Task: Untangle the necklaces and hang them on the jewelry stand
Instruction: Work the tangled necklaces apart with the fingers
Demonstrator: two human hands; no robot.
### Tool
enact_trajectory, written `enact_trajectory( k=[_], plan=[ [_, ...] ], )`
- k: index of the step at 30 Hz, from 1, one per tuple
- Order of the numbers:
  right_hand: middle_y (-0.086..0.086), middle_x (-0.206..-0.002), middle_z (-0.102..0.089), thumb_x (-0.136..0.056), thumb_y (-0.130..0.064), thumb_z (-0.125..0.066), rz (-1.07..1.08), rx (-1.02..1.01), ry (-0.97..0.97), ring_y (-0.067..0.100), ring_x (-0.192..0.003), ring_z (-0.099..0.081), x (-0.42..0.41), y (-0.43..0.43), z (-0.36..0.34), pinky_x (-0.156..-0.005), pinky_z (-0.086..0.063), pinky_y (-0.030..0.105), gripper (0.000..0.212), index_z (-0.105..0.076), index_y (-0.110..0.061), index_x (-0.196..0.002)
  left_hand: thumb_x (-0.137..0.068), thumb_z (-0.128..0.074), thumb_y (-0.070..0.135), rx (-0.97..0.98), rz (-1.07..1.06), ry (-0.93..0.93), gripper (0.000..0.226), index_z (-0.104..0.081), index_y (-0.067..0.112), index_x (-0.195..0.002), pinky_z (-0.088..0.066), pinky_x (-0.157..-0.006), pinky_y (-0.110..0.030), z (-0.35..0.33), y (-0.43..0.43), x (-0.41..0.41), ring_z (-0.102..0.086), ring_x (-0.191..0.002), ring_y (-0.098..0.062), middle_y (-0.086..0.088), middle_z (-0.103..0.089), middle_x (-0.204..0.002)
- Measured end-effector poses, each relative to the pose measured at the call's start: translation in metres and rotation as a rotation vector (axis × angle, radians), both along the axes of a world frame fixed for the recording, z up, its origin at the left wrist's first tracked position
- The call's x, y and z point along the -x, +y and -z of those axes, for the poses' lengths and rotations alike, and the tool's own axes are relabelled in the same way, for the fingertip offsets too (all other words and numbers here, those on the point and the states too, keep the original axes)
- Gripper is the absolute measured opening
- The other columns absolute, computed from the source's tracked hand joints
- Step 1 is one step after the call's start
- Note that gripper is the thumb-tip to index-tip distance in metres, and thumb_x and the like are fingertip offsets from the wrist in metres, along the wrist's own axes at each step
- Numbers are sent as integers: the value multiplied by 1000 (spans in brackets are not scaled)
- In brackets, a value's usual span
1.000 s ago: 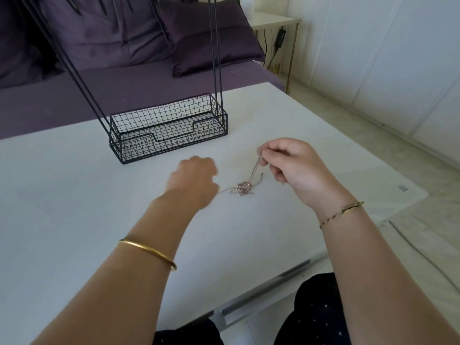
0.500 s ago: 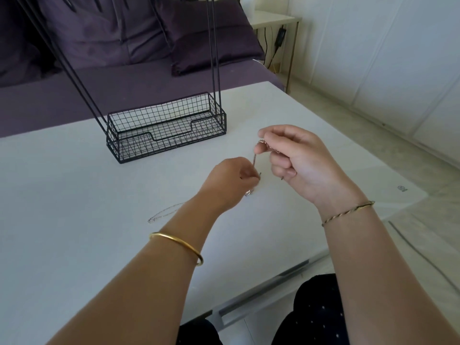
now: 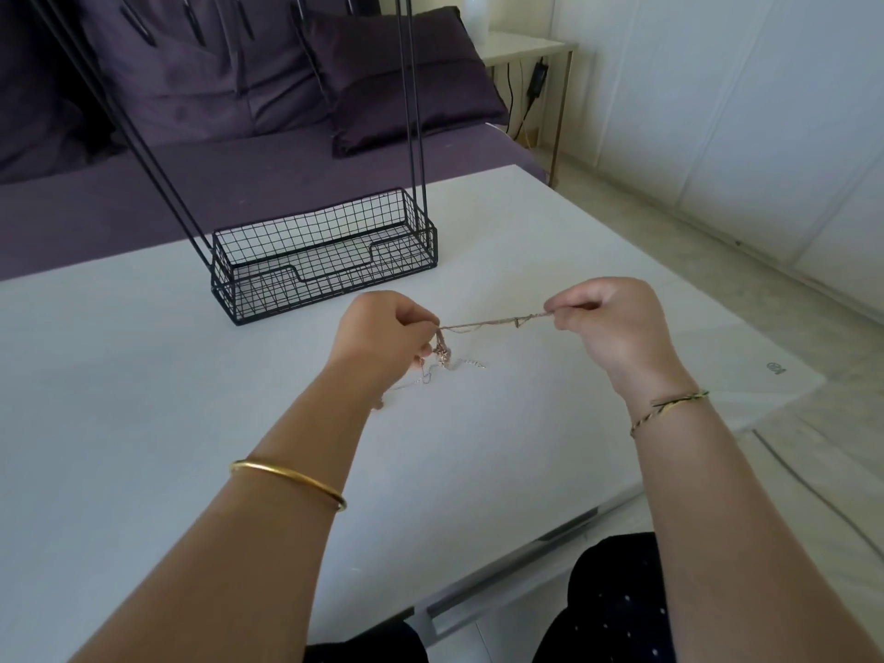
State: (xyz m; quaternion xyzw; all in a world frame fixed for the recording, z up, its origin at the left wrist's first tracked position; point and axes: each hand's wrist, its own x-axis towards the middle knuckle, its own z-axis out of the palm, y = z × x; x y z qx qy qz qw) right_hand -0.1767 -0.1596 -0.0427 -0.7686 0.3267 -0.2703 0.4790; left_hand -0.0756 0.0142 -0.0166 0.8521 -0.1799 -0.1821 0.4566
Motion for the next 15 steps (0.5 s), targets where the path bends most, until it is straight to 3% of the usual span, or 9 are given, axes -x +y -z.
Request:
enact_trajectory(
  k=[5,8,11,15],
  plan=[
    [2,-62,-64,-83,3,-53,33,-2,50,1,-52,-53,-1,-2,5,-49,-39,14,24,-68,-14,-76,-85,-62,7,38,-63,69,18,-69,14,-71,-53,-83,-57,-4,7,-3,-69,-85,-29,-1,-71,-65],
    [7,-68,-65,-84,3,-53,61,41,98,1,-52,-55,0,-4,7,-54,-44,15,24,-66,-15,-75,-91,-58,7,79,-66,130,17,-66,9,-77,-56,-79,-38,-7,7,-3,-69,-75,-16,-3,-72,-71],
    [11,-82,-68,-82,5,-51,132,124,186,23,-82,-64,3,-9,13,-75,-51,30,32,-64,-22,-69,-95,-53,6,128,-109,180,22,-63,10,-76,-53,-82,-31,-12,9,-5,-66,-68,-8,-1,-71,-77],
    [16,-97,-69,-83,2,-48,185,177,364,32,-99,-62,8,-15,14,-83,-50,34,24,-69,-11,-86,-98,-47,8,147,-78,247,23,-63,10,-81,-49,-92,-35,-14,12,-6,-68,-77,-11,-3,-71,-85]
  ],
)
